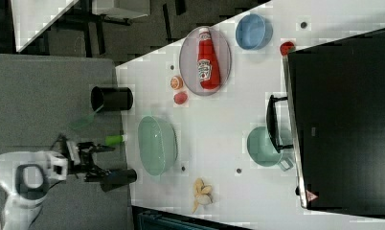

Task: Drag strainer left to right.

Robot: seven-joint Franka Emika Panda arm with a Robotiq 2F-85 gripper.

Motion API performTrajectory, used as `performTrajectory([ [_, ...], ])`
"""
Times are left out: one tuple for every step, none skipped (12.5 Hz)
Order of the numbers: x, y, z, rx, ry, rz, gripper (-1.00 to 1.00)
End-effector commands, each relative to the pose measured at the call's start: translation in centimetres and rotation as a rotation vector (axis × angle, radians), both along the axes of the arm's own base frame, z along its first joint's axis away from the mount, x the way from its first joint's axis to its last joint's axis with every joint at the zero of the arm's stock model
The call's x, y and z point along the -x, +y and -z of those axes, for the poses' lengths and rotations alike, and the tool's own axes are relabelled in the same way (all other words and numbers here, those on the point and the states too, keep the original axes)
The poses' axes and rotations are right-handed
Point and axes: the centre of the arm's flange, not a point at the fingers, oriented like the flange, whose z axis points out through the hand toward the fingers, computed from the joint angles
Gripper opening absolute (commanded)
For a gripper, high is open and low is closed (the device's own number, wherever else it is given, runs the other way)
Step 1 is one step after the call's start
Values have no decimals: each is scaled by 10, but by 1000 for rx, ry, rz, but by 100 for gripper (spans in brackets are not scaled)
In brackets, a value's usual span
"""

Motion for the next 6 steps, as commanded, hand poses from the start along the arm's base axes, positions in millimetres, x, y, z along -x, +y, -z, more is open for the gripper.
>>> performTrajectory([
  [-25, -15, 7, -39, -53, 335, 100],
  [-27, -10, 26, -45, -36, 371, 100],
  [-28, -8, 45, -46, -21, 401, 100],
  [-28, -7, 64, -49, -8, 421, 100],
  [-28, -6, 84, -60, 8, 437, 100],
  [-27, -3, 104, -80, 18, 446, 100],
])
